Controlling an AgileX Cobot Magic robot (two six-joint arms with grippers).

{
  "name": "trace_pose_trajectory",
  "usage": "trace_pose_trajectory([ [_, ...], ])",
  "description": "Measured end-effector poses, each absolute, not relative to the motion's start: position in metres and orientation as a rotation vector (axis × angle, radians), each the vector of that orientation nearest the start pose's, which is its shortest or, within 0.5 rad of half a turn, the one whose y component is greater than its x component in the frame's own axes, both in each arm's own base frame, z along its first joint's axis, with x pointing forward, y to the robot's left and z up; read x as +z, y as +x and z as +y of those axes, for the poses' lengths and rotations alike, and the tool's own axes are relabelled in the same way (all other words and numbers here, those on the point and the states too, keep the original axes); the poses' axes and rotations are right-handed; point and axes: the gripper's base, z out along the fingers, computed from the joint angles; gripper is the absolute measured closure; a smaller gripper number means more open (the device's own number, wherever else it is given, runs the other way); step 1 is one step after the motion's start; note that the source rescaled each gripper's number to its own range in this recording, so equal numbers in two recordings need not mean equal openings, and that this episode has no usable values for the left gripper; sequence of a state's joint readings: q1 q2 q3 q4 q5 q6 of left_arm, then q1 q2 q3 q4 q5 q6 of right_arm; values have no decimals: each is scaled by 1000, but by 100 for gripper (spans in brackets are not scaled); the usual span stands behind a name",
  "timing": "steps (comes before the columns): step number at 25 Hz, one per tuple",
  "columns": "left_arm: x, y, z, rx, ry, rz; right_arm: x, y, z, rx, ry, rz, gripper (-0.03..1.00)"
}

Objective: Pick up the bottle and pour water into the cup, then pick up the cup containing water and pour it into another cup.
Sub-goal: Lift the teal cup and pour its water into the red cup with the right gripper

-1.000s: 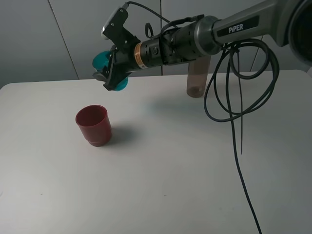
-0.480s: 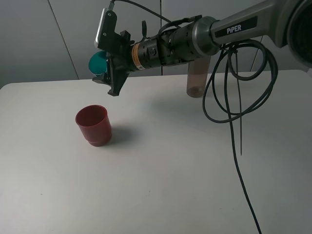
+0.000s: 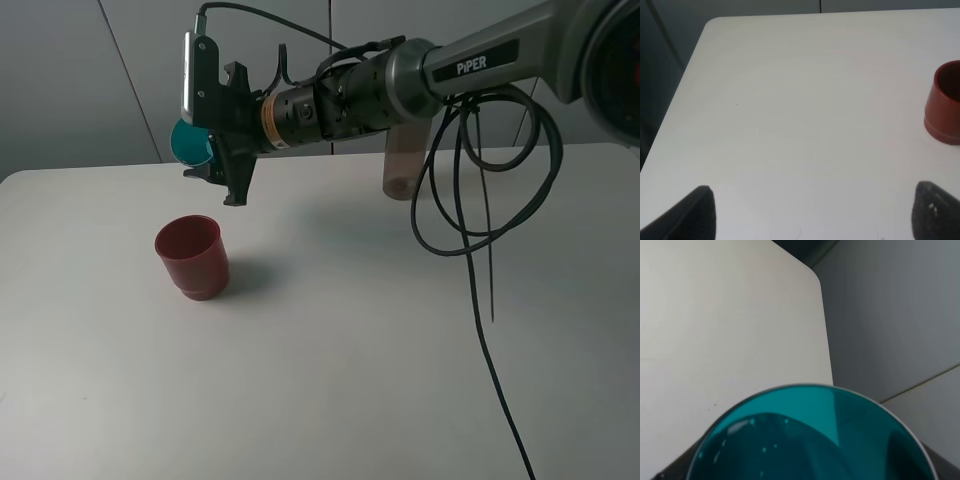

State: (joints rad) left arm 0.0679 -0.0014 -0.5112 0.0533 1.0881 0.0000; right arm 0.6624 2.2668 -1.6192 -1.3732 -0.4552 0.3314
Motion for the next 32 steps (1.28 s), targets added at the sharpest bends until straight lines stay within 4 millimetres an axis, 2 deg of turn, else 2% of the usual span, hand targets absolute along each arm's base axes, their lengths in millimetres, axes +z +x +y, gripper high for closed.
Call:
trace_pose_trajectory([
  [15,278,-8,4,106,-74,2058,164,367,353,41,-1817,785,87],
  [32,278,-8,4,106,-74,2058,166,360,361,-67,-1868,576,87],
])
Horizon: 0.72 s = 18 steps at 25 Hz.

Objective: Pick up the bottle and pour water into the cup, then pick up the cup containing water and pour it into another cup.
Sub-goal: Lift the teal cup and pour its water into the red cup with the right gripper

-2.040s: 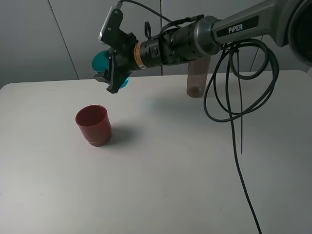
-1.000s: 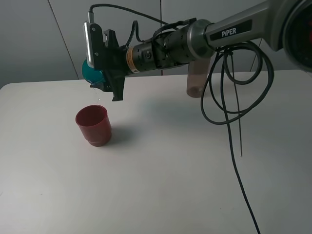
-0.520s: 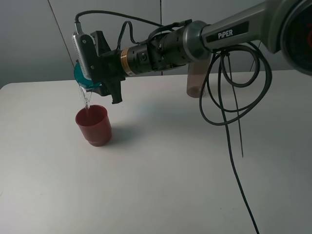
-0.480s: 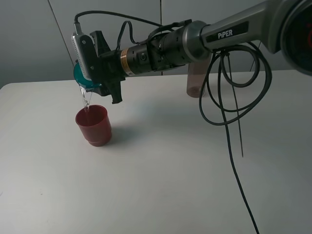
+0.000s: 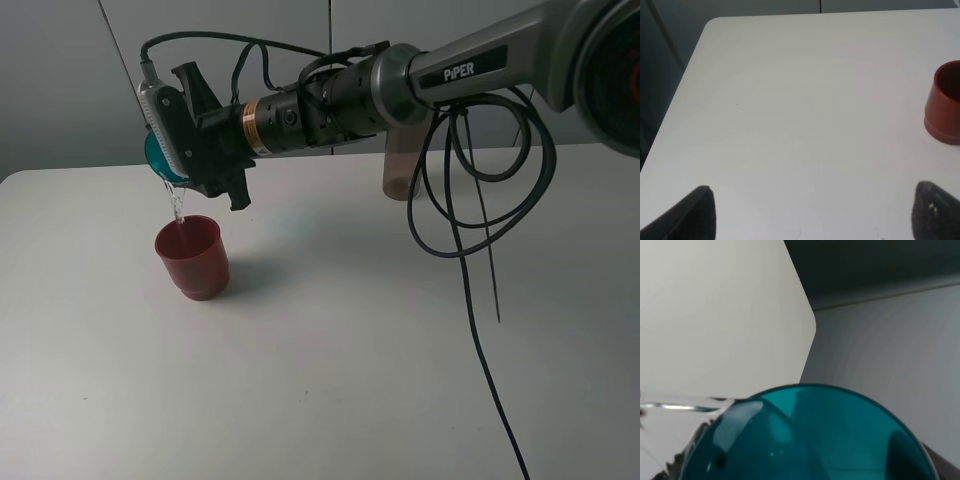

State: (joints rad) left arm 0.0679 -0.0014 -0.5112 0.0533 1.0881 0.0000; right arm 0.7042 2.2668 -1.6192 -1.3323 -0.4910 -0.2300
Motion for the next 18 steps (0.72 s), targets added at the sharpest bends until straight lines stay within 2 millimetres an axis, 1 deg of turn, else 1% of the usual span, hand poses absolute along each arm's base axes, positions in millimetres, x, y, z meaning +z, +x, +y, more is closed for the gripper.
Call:
trace_pose_trajectory([
  [11,278,-8,4,106,-74,2058,168,361,362,-161,-1876,471,87],
  [18,278,-8,4,106,-74,2058,168,362,362,-232,-1898,375,87],
])
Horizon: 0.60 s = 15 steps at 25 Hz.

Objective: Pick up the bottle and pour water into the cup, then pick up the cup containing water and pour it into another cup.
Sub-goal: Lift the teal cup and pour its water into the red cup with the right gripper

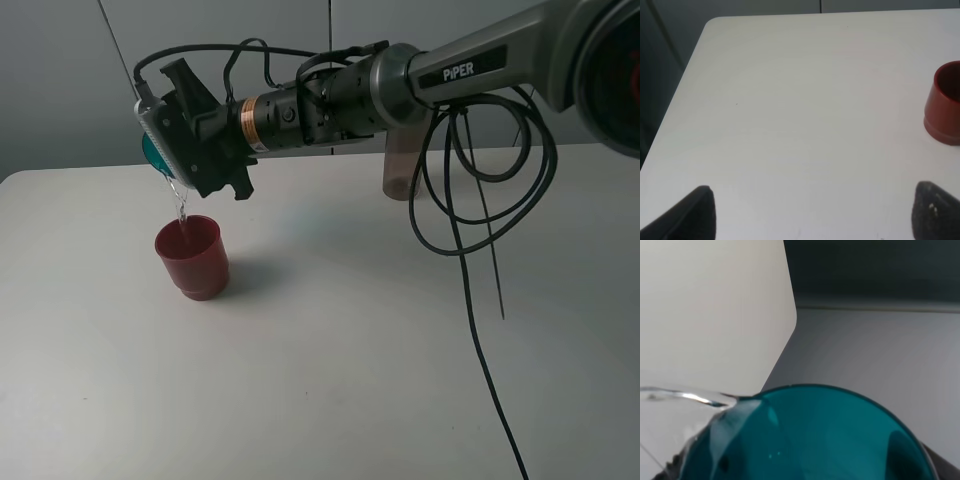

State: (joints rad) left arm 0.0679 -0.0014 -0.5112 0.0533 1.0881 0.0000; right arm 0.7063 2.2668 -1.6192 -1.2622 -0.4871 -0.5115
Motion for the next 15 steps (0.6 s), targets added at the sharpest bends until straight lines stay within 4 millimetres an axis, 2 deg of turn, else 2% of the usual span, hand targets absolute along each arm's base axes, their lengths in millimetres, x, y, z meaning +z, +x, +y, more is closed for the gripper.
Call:
trace_pose_trajectory([
  [15,278,-8,4,106,-74,2058,169,362,362,-373,-1928,185,87],
])
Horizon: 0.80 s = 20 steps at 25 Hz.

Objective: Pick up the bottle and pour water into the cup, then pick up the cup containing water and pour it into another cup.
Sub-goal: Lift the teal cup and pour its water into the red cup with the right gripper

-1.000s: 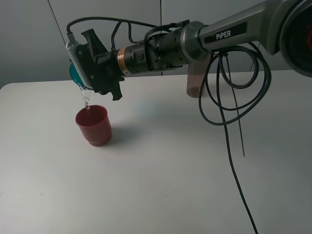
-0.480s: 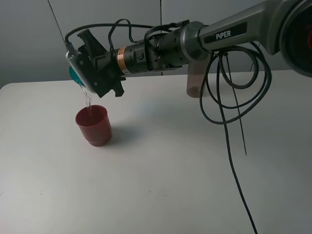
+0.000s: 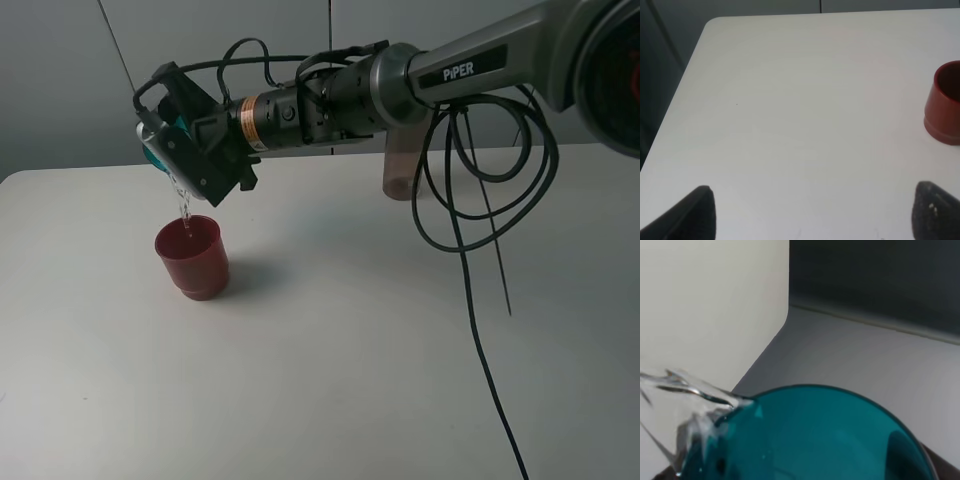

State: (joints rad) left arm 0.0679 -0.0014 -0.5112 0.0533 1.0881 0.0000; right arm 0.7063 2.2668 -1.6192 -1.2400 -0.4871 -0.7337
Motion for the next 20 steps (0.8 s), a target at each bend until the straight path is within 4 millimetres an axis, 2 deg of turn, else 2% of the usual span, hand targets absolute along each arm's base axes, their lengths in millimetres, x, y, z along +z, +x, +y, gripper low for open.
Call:
trace_pose_trajectory([
  [5,278,-8,4,106,-74,2058,169,362,362,-413,-1934,122,87],
  [20,278,-8,4,106,-74,2058,175,354,366,-375,-1870,-4,87],
])
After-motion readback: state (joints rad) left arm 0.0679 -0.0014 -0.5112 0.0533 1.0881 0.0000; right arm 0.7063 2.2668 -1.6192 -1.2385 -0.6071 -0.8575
